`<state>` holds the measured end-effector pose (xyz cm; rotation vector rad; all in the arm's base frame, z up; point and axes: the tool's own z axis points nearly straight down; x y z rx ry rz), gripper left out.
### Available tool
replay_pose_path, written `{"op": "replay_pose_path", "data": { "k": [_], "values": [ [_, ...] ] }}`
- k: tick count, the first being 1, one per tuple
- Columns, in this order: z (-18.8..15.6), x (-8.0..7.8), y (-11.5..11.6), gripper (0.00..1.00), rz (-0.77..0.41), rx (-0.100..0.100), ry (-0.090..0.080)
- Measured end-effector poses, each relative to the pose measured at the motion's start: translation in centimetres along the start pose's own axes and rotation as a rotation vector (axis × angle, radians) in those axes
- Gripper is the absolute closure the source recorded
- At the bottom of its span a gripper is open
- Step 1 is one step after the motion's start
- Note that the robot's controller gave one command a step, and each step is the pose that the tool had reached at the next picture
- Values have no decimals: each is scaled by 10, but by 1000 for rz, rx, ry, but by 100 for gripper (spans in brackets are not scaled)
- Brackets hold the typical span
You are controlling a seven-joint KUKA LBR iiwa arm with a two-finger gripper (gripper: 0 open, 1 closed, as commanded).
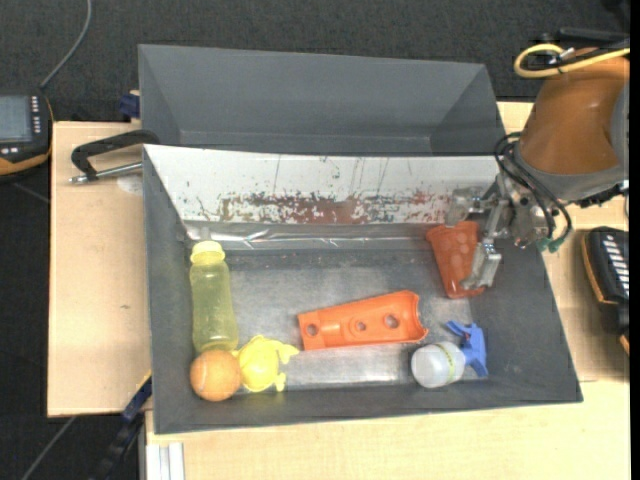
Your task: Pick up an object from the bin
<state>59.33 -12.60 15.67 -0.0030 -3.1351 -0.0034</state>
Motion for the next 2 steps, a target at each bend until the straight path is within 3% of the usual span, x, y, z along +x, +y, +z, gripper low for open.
{"op": "replay_pose_path", "data": {
  "k": [1, 2],
  "values": [
    [-5, -2, 1, 0, -2, 1, -8],
    [53, 1, 56, 0, -156, 0, -5]
  ]
}}
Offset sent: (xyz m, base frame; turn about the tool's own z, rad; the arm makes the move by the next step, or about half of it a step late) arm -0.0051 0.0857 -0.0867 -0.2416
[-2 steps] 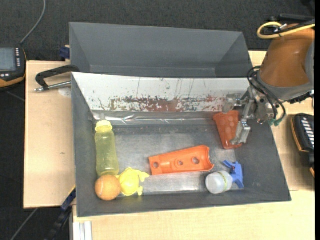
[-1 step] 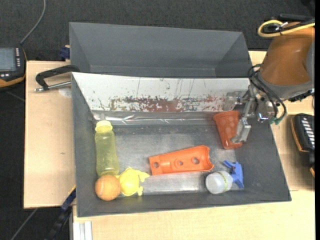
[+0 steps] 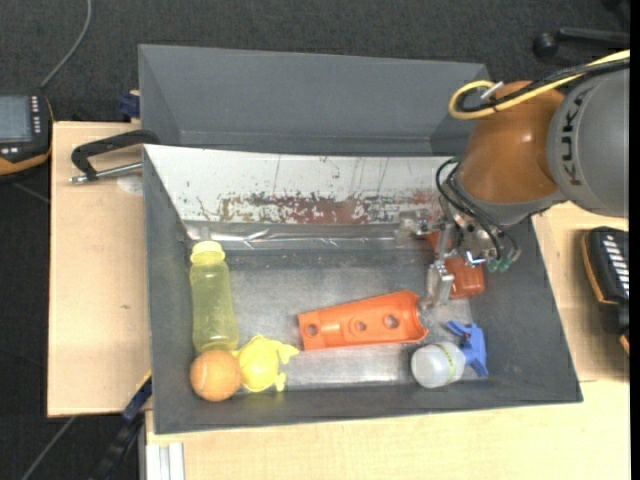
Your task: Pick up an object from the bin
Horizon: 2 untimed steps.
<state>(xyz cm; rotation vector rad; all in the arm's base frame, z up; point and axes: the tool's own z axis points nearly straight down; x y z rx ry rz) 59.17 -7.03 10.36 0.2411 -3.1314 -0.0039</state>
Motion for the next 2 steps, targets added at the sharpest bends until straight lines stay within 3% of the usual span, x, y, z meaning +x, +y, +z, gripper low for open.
{"op": "replay_pose_path", "data": {
  "k": [1, 2],
  "values": [
    [-2, 15, 25, 0, -125, -1, 3],
    [-3, 14, 84, 0, -189, 1, -2]
  ]
}}
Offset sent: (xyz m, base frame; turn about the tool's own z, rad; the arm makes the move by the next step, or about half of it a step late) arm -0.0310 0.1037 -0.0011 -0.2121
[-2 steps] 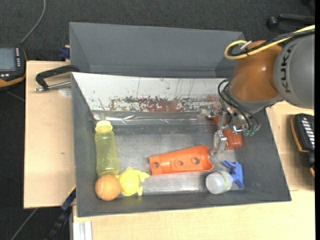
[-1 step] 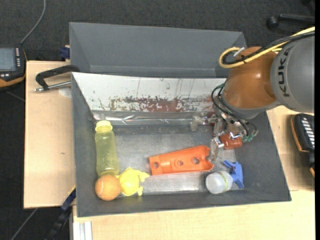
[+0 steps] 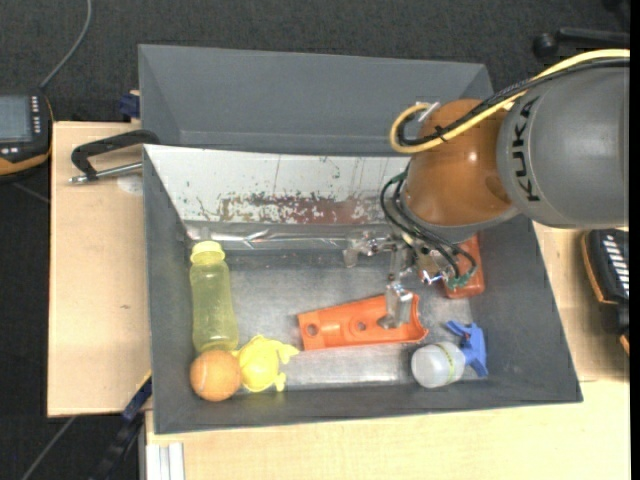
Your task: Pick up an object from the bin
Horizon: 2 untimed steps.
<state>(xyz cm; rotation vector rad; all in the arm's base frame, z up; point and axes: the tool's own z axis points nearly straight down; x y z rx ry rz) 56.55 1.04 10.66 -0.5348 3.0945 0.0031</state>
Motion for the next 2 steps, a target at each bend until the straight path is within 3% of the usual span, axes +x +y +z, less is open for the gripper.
{"op": "replay_pose_path", "data": {
  "k": [1, 2],
  "values": [
    [32, 10, 16, 0, 113, -5, 2],
    [35, 4, 31, 100, -85, 0, -5]
  ]
}}
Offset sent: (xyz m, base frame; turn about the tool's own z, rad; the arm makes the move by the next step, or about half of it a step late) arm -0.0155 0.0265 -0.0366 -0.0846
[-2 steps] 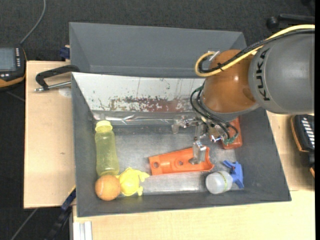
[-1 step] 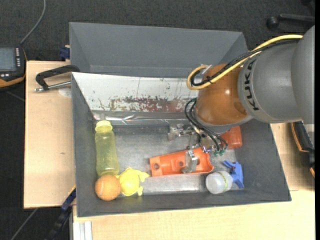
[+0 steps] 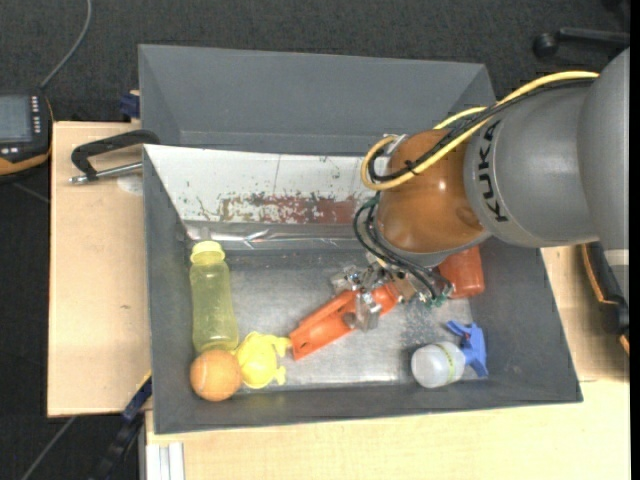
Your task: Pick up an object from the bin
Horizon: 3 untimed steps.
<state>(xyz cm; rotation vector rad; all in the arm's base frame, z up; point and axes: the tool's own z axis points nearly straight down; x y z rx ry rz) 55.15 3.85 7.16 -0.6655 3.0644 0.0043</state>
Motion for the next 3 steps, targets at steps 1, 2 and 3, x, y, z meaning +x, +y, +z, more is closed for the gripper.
{"op": "replay_pose_path", "data": {
  "k": [1, 2, 3],
  "values": [
    [0, 0, 0, 100, 1, 0, 0],
    [-7, 2, 0, 100, 2, -2, 6],
    [-30, 3, 1, 100, 1, -3, 8]
  ]
}}
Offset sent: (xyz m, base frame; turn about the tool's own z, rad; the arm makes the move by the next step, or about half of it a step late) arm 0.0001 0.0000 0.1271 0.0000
